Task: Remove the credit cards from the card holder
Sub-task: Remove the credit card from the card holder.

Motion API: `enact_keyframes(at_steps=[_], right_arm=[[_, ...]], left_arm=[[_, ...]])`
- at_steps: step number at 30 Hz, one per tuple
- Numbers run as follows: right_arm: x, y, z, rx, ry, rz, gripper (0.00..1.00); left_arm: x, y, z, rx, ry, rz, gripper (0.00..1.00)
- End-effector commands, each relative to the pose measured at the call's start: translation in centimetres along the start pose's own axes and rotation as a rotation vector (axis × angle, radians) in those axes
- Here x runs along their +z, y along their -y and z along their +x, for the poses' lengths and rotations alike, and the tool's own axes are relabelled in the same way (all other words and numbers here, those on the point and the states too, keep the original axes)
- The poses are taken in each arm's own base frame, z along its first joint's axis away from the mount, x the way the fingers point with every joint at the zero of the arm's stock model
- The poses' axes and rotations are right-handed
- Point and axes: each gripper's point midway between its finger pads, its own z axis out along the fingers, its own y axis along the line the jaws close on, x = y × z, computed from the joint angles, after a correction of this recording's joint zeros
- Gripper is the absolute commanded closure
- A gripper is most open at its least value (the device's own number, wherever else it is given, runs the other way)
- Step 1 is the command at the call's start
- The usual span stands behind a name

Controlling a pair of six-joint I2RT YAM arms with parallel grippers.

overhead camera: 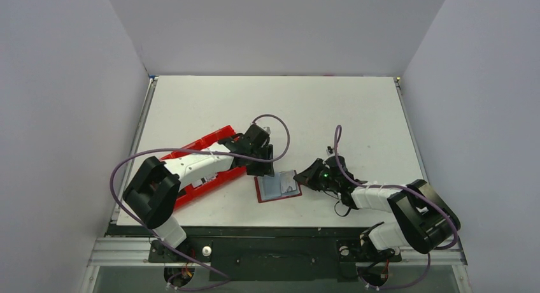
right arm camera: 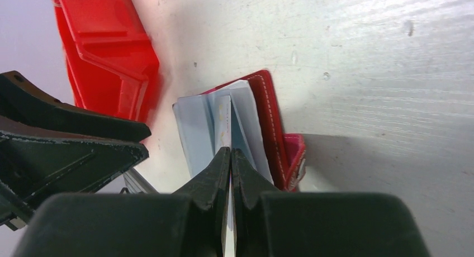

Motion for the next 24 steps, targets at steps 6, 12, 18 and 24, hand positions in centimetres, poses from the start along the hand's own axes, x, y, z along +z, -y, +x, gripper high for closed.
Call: enact_keyframes(at_steps=[6,12,18,24], right_arm=[[-0.5,-4.4,-1.9,0.018,0.037,-0.141,1.00],[-1.0,-4.9,-2.4,0.025,0.051,-0.156,1.00],[-1.7,-5.6,-2.8,0.033,0.065,-0.181,1.00],[-2.5,-6.4,-3.4,0.052,0.077,-0.211,1.00]], left_arm=[[-2.1,3.8,-1.3,-0.046,0.003,0.206,0.54],[-1.7,4.1,-0.8,-0.084,-0.023,0.252,0.52],[-1.4,4.7,-0.5,-0.108,-0.041,0.294,0.47],[-1.6,5.4,-0.6,-0.152,-0.045,0.367,0.42]])
